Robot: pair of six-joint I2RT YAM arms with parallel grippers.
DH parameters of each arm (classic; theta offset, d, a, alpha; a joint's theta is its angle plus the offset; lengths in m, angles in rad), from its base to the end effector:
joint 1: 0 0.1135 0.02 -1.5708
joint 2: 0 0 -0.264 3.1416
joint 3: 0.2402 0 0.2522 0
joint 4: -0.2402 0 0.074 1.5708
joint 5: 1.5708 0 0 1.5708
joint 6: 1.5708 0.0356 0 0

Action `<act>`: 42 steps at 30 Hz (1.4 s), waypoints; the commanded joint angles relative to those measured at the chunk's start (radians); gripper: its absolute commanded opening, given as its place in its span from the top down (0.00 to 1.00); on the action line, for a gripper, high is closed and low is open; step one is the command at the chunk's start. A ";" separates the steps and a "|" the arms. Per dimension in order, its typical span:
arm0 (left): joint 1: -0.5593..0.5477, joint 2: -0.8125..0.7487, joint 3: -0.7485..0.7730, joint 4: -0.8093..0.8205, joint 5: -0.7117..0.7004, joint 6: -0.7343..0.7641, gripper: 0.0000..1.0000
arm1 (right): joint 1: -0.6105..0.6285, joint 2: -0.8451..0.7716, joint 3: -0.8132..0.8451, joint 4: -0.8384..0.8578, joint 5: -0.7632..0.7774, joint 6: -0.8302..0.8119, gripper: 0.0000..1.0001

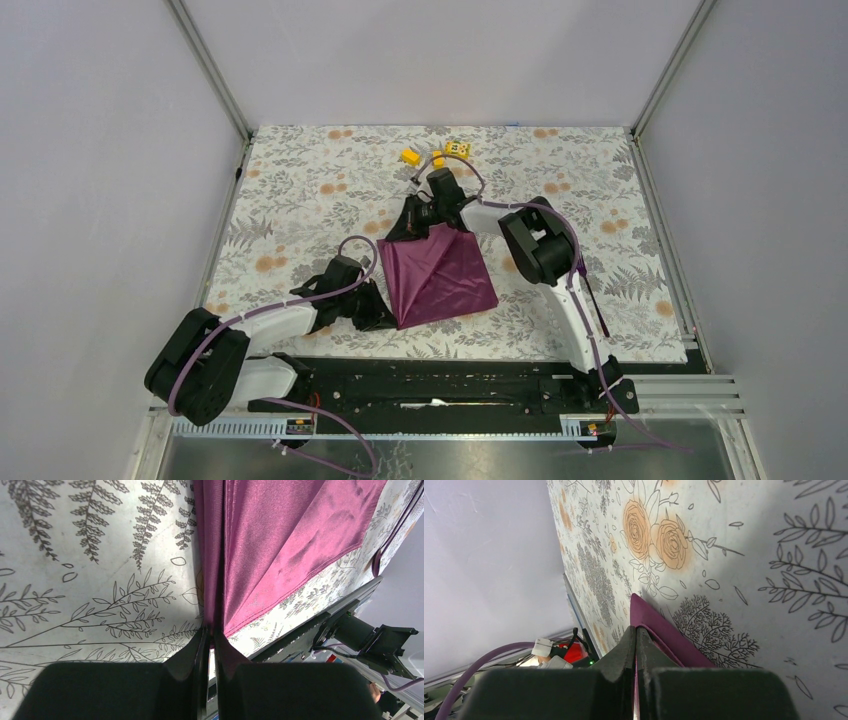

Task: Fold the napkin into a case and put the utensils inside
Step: Fold the top corner of the square-folded napkin at the center of the board.

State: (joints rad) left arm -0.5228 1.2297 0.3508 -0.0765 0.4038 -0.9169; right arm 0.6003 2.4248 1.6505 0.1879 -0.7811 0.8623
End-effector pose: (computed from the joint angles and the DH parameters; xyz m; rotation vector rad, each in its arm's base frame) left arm 0.1627 -0.1099 0.1248 -0.3649 2.7464 -1.0047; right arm 0.4139 0.3137 0.1036 -0.2124 2.4561 1.5998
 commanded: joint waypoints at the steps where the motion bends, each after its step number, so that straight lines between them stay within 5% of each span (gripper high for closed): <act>1: -0.003 0.007 -0.019 -0.003 -0.045 0.013 0.87 | 0.004 0.015 0.063 0.011 -0.022 0.000 1.00; 14: -0.003 -0.002 -0.006 -0.017 -0.048 0.012 0.87 | 0.007 0.049 0.111 0.000 -0.057 0.000 0.84; 23: -0.003 -0.121 0.077 -0.218 -0.128 0.039 0.79 | 0.006 0.025 0.167 -0.086 -0.077 -0.050 0.62; 28: -0.003 -0.206 0.147 -0.357 -0.151 0.052 0.79 | 0.000 -0.064 0.221 -0.284 -0.071 -0.158 0.51; 32: -0.003 -0.199 0.216 -0.281 -0.049 0.044 0.78 | -0.045 -0.239 0.081 -0.326 -0.046 -0.247 0.34; 38: -0.003 0.006 0.289 -0.116 0.003 0.067 0.86 | -0.128 -0.325 -0.168 -0.207 -0.117 -0.232 0.30; 42: 0.001 0.097 0.291 -0.055 0.001 0.090 0.88 | -0.179 -0.320 -0.314 0.017 -0.176 -0.171 0.27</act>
State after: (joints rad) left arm -0.5236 1.2705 0.6197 -0.2379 0.3832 -0.8612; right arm 0.4545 2.0922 1.4662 0.0227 -0.8772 0.6567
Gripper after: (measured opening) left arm 0.129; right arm 0.718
